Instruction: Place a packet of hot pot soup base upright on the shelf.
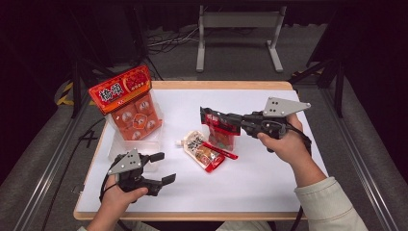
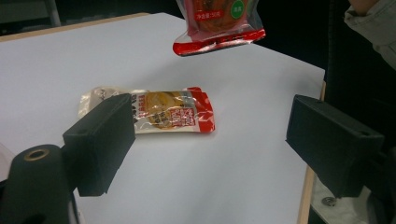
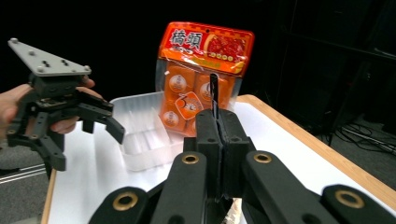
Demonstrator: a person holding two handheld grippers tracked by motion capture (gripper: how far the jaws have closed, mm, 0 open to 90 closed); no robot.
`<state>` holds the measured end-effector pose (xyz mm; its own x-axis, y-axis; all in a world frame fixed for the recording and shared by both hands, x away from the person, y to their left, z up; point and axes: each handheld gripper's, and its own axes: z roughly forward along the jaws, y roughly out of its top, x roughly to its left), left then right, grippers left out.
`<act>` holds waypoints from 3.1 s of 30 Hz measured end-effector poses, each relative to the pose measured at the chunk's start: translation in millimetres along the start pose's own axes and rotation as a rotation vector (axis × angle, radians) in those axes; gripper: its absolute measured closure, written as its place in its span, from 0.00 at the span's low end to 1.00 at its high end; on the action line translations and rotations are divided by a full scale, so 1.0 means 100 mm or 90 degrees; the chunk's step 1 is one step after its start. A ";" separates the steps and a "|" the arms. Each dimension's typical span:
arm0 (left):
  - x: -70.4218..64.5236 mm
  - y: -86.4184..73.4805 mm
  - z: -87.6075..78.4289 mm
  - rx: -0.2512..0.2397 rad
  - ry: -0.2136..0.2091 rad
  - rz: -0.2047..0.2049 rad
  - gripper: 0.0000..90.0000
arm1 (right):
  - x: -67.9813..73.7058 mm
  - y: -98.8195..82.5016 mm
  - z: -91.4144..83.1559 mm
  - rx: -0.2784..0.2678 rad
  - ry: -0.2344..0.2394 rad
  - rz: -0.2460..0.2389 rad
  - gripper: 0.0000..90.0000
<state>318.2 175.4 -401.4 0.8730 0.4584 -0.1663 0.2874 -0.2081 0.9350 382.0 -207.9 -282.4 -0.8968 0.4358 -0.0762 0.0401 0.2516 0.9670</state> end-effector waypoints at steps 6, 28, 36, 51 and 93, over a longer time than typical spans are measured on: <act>0.00 0.06 0.02 -0.009 -0.004 0.004 0.18 | 0.08 0.01 0.01 -0.008 0.022 -0.011 0.99; -0.03 0.39 0.18 -0.057 -0.042 0.012 0.22 | 0.38 0.06 0.26 -0.020 0.110 -0.048 0.98; -0.02 0.46 0.20 -0.069 -0.043 0.011 0.25 | 0.46 0.05 0.35 -0.020 0.138 -0.058 0.98; -0.02 0.47 0.23 -0.077 -0.098 0.024 0.45 | 0.57 0.00 0.55 -0.016 0.193 -0.069 0.98; 0.04 0.57 -0.05 -0.054 -0.101 0.052 1.00 | 0.48 -0.18 0.15 -0.036 0.061 -0.001 0.55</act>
<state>336.2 169.6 -347.5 0.9454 0.2992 -0.1292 0.1840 -0.1627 0.9694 345.1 -178.1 -307.1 -0.9348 0.3505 -0.0566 0.0164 0.2020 0.9792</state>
